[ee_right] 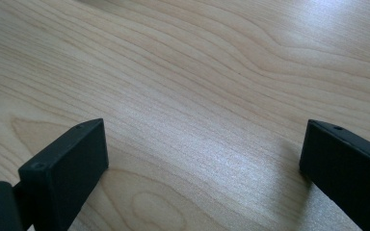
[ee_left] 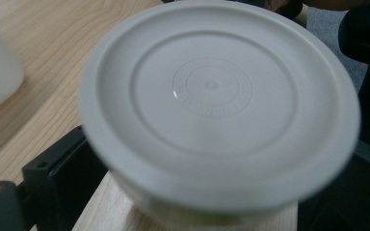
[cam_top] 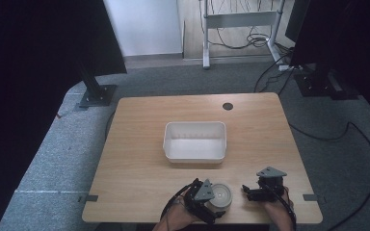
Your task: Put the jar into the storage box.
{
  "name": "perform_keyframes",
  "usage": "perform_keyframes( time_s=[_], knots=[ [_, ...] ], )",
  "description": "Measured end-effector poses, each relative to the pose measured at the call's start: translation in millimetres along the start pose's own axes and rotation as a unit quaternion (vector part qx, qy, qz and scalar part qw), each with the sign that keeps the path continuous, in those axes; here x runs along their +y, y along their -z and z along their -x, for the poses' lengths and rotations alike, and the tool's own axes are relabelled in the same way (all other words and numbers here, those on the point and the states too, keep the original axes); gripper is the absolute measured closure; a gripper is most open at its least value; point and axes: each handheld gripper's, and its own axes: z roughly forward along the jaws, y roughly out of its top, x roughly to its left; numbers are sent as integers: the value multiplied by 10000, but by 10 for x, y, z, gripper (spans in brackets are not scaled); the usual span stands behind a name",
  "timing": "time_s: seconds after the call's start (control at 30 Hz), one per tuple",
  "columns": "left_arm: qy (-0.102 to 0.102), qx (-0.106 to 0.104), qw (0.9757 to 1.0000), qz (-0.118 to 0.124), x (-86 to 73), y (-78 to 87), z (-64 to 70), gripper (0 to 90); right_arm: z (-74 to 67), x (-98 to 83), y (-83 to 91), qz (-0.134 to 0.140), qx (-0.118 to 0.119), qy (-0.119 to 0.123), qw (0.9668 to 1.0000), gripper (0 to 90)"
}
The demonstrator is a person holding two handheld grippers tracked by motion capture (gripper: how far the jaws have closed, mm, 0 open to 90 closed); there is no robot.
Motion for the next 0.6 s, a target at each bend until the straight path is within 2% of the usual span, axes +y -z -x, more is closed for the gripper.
perform_keyframes(
  time_s=[0.27, 0.6],
  knots=[
    [23, 21, 10000, -47, 15, -91, -8, 82, 0, 0, 0, 0, 0, 1, 10000, 25],
    [-56, 111, 9999, -39, 25, -77, 2, 95, 0, 0, 0, 0, 2, -2, 10000, 25]
  ],
)
